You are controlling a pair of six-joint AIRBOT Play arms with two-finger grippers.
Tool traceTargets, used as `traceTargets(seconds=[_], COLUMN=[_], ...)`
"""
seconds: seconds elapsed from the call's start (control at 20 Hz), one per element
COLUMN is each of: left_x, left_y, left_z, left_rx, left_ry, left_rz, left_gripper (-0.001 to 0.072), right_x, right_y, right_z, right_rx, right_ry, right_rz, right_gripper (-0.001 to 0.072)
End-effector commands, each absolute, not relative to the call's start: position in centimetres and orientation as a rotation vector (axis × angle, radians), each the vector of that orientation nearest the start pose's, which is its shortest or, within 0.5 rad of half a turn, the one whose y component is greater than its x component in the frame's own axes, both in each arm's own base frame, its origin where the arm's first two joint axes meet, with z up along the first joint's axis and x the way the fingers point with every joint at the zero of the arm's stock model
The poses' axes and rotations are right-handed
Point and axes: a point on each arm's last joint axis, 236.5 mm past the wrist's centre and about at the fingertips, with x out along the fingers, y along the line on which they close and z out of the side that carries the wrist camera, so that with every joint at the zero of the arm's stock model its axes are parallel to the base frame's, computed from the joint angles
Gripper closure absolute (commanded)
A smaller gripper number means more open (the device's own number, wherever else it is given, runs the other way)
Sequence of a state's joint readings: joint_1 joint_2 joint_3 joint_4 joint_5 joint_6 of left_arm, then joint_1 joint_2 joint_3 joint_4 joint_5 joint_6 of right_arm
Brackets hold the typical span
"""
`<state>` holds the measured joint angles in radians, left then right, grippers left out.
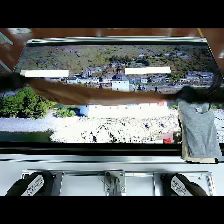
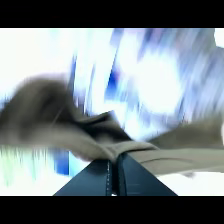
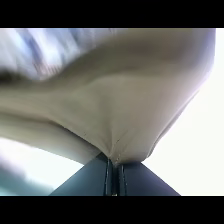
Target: Fold the shirts.
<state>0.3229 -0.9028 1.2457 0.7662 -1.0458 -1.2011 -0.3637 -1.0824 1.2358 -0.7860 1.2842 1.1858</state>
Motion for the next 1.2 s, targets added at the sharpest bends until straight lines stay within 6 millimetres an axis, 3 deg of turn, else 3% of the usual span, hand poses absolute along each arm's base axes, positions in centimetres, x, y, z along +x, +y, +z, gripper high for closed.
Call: traceTargets(seconds=[0.0,0.05,0.1,0.15,0.2,0.3,0.4,0.5,0.6,0.7,0.9,1.05,1.15], left_x=[30.2,27.3,24.6,22.7,20.9,18.4,17.0,16.2,15.9,16.5,20.1,23.8,26.4], left_y=[-3.1,-3.4,-4.2,-4.9,-5.7,-6.6,-5.8,-4.1,-1.7,-0.5,-0.3,-1.1,-0.4], left_z=[48.7,52.6,55.4,56.9,57.7,57.5,55.4,52.2,49.1,46.6,42.6,35.8,30.7], left_rx=[-0.252,-0.281,-0.274,-0.244,-0.219,-0.156,-0.121,-0.047,0.002,0.007,-0.044,-0.131,-0.185], left_ry=[-0.105,-0.215,-0.292,-0.330,-0.350,-0.334,-0.258,-0.140,-0.014,0.087,0.224,0.447,0.584], left_rz=[-0.257,-0.251,-0.264,-0.273,-0.286,-0.270,-0.188,-0.074,0.037,0.076,0.032,-0.054,-0.064], left_gripper=[0.0666,0.0666,0.0666,0.0666,0.0666,0.0666,0.0667,0.0667,0.0667,0.0666,0.0667,0.0666,0.0666], right_x=[35.7,33.3,30.7,28.1,25.7,22.3,20.1,19.0,18.8,19.2,21.5,24.7,26.9], right_y=[2.9,3.3,4.1,5.1,6.0,6.0,4.3,3.2,1.4,1.1,1.9,0.8,-0.2], right_z=[41.1,46.0,49.6,52.3,53.9,54.7,53.0,50.0,46.4,43.1,38.0,33.7,28.5], right_rx=[0.243,0.226,0.234,0.250,0.246,0.158,0.107,0.086,0.072,0.083,0.130,0.181,0.252], right_ry=[0.219,0.101,0.021,-0.037,-0.075,-0.100,-0.042,0.074,0.228,0.377,0.638,0.813,0.981], right_rz=[0.334,0.314,0.312,0.319,0.327,0.258,0.133,0.060,-0.019,-0.016,0.087,0.117,0.124], right_gripper=[0.0639,0.0639,0.0639,0.0639,0.0639,0.0639,0.0639,0.0639,0.0639,0.0639,0.0639,0.0640,0.0640])
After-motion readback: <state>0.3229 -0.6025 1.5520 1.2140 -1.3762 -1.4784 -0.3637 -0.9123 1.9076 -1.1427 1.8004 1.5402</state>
